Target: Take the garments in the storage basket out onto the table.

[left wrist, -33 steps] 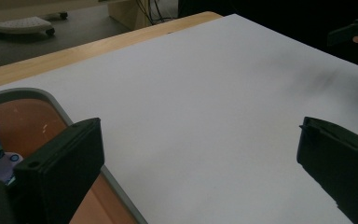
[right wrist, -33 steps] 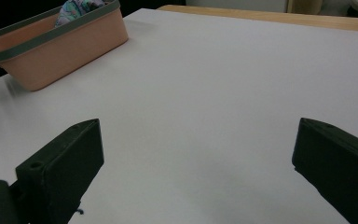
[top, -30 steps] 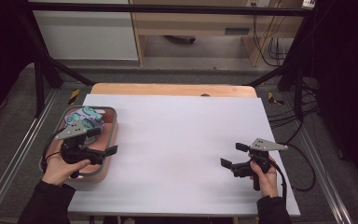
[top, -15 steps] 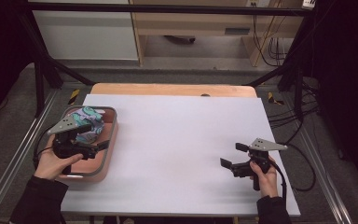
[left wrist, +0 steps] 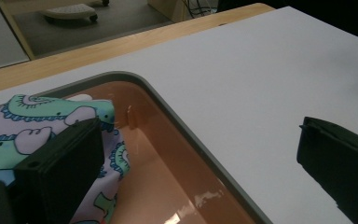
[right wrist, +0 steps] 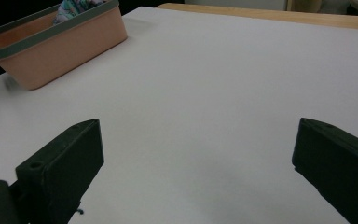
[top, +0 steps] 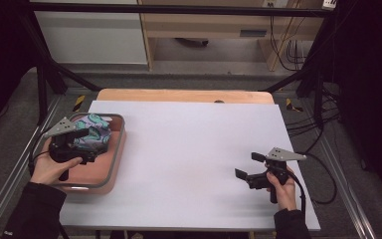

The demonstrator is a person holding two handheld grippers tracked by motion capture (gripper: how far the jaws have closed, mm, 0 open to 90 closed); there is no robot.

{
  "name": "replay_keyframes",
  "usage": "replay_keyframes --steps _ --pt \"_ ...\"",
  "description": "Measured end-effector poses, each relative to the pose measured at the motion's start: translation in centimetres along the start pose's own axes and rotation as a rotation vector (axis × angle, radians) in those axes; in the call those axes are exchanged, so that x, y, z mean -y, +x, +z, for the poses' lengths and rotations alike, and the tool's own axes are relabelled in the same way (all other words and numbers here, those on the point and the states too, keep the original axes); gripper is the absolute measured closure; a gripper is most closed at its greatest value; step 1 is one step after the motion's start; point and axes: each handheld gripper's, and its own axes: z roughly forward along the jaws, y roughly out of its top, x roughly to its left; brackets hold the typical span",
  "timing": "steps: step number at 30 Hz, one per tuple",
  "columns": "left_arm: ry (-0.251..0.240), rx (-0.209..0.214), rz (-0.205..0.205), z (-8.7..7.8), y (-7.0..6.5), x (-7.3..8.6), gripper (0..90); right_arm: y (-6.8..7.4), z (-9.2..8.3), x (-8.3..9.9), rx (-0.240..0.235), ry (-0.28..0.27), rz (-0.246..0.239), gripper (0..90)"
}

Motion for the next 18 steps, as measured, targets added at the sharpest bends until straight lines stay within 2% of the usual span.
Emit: replay_keyframes --steps 1,6,7,12,18 --pt "0.01 -0.018 -0.006 0.1 0.5 0.0 0.2 0.0 0.0 0.0 -0.001 0.002 0.0 2.5" --pt "0.027 -0.04 -0.013 0.3 1.3 0.0 0.3 0.0 0.0 0.0 0.0 0.002 0.0 2.5" --pt "0.035 -0.056 -0.015 0.5 1.8 0.1 0.3 0.0 0.0 0.0 0.0 0.005 0.0 2.4" --pt "0.049 -0.079 -0.032 0.9 2.6 0.2 0.2 0.0 0.0 0.0 0.001 0.005 -0.001 2.5" --pt "0.082 -0.128 -0.051 1.8 4.0 0.5 0.2 0.0 0.0 0.0 0.002 0.006 0.0 2.5"
